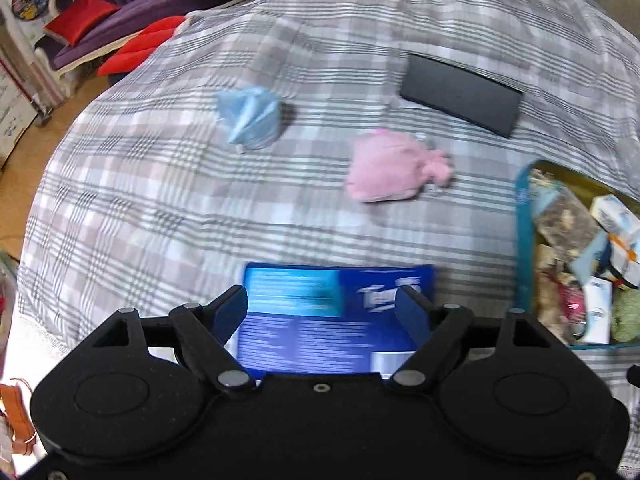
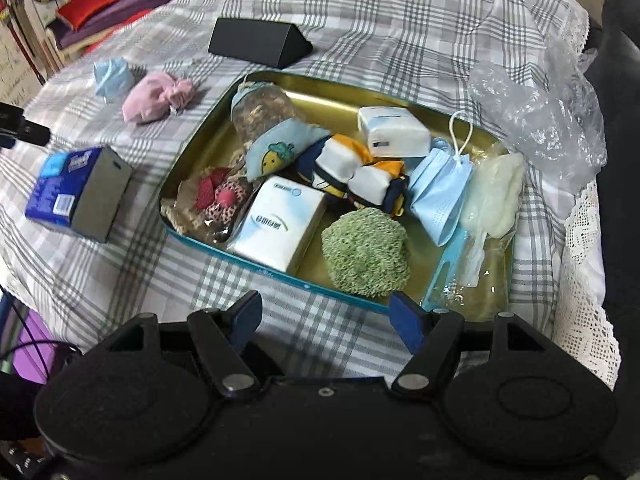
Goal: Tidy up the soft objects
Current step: 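Grasp the pink drawstring pouch with the right gripper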
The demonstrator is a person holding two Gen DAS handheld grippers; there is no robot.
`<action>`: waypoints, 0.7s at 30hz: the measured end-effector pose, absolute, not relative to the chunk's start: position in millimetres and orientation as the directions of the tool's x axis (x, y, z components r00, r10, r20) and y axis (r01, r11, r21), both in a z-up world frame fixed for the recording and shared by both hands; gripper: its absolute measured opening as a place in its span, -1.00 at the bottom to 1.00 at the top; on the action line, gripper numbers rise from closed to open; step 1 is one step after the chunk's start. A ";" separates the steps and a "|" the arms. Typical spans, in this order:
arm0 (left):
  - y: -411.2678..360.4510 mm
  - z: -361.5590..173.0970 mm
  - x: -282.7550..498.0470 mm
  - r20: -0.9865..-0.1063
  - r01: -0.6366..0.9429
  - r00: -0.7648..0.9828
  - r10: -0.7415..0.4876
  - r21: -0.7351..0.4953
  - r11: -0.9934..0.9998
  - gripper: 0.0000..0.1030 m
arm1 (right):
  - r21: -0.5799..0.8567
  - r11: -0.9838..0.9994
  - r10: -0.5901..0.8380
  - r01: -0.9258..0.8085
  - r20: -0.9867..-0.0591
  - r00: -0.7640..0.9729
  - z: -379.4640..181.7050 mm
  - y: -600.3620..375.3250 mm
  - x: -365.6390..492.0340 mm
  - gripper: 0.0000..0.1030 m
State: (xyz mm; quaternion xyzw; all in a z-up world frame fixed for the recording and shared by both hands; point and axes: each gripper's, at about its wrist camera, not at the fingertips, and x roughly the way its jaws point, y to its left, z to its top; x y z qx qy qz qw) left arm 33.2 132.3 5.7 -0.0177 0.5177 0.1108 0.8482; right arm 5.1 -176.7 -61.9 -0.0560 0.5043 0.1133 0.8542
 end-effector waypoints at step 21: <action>235.8 10.2 4.5 -0.811 -0.475 0.528 0.252 -0.036 0.879 0.49 | 0.072 0.977 0.178 -0.199 -0.790 0.586 -35.9 15.5 124.3 0.77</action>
